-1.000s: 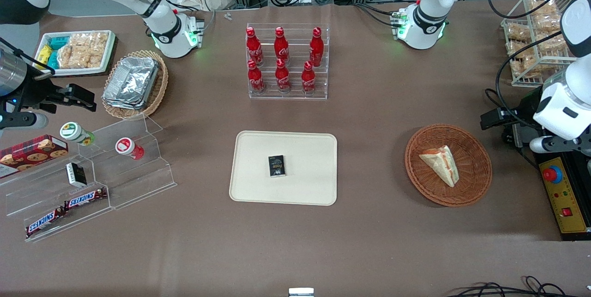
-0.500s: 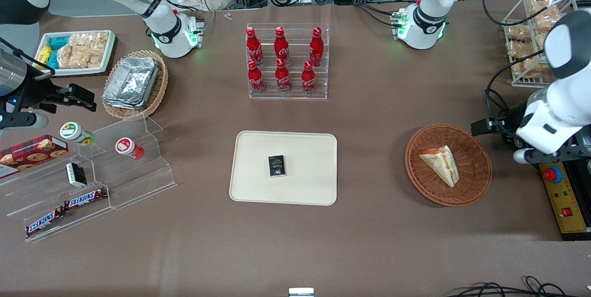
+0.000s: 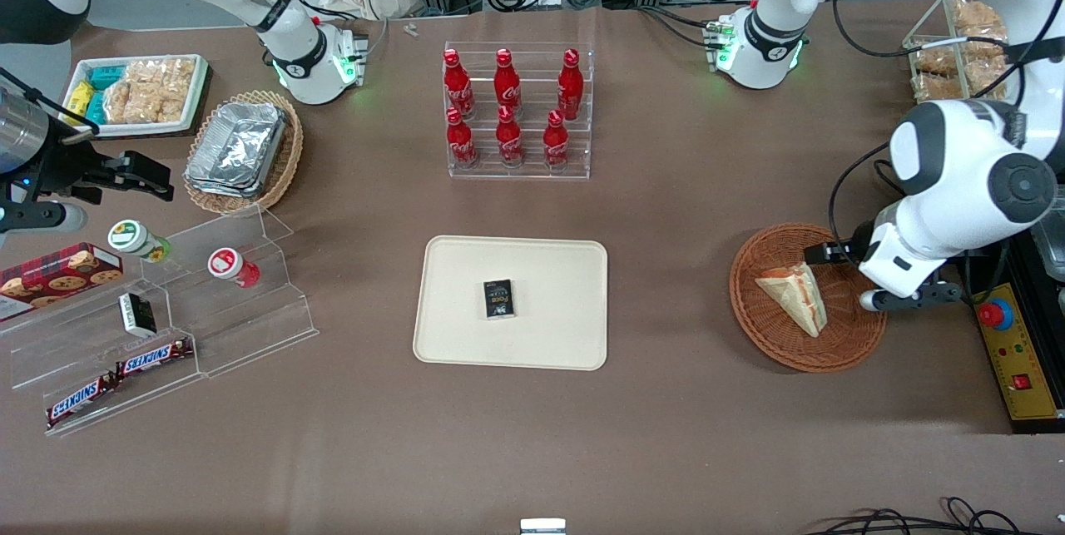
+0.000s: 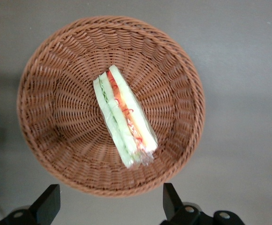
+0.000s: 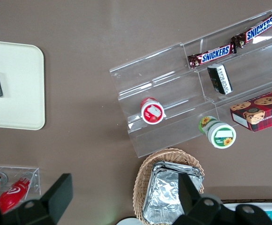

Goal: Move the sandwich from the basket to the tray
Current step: 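Lower the left gripper and close it on the sandwich's crust edge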

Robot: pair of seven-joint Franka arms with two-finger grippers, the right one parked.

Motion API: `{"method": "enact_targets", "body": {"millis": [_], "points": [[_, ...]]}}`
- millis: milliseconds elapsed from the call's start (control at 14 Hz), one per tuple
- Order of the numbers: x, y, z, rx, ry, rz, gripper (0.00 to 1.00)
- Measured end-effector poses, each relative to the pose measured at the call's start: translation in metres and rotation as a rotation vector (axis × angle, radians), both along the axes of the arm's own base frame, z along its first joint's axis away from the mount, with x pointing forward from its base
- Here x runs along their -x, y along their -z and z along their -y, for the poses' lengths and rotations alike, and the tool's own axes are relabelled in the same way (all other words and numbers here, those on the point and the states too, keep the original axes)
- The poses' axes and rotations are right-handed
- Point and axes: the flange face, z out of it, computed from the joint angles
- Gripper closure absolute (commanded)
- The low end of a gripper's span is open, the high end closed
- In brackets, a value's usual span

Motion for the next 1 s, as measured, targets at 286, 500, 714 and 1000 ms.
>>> {"method": "enact_targets", "body": {"millis": [286, 500, 714, 1000], "points": [[0.005, 0.044, -0.012, 0.025, -0.191, 0.01, 0.05], [-0.004, 0.062, -0.014, 0.027, -0.322, 0.058, 0.05], [-0.004, 0.078, -0.014, 0.025, -0.363, 0.06, 0.12], [0.007, 0.099, -0.015, 0.024, -0.375, 0.061, 0.32]]}}
